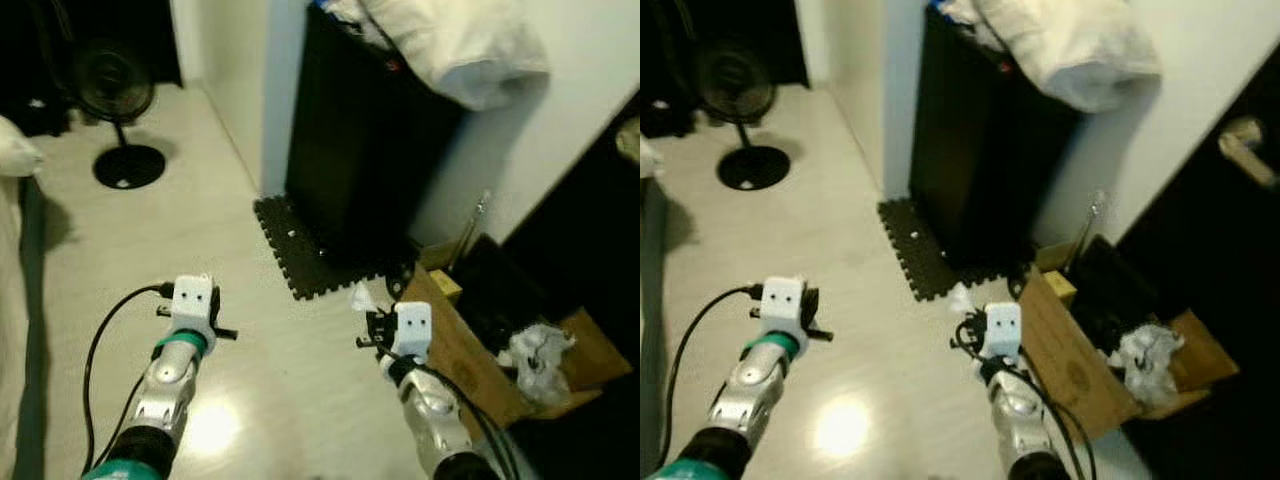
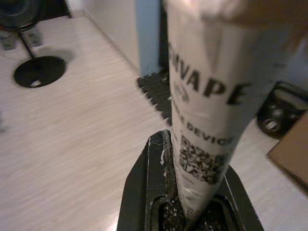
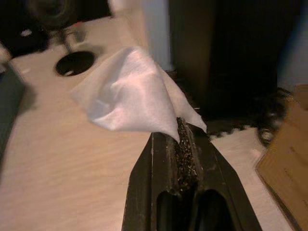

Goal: Clean up the room

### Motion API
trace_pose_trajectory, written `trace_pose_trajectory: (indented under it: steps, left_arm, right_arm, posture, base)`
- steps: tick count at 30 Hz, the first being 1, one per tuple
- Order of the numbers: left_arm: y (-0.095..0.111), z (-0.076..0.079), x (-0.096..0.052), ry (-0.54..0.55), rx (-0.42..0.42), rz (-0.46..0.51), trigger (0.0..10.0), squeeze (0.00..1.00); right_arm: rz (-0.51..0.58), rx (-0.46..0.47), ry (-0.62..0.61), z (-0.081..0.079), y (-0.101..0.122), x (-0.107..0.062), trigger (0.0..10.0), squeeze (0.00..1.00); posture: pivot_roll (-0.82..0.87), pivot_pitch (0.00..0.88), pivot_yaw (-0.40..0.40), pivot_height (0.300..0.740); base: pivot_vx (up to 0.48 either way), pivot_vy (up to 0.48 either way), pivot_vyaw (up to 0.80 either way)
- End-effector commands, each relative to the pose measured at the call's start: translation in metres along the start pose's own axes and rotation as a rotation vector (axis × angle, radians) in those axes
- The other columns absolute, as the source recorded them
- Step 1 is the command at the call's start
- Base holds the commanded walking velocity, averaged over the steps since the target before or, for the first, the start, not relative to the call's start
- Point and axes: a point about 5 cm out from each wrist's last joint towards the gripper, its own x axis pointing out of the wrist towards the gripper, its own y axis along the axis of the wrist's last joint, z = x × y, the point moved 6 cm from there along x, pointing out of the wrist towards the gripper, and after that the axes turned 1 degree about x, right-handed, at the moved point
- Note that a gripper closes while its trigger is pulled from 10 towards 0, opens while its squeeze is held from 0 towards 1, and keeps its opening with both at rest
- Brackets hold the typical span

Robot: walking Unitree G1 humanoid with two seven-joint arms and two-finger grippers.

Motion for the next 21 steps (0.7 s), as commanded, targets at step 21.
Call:
trace_pose_trajectory:
  steps: [21]
  left_arm:
    - [0.039, 0.028, 0.012, -0.072, -0.036, 0.081, 10.0, 0.0]
  right_arm:
    - [0.022, 0.158, -0.241, 0.052, 0.004, -0.01, 10.0, 0.0]
  posture:
    - [0.06, 0.0, 0.01, 0.74]
  base:
    - [0.0, 0.0, -0.77]
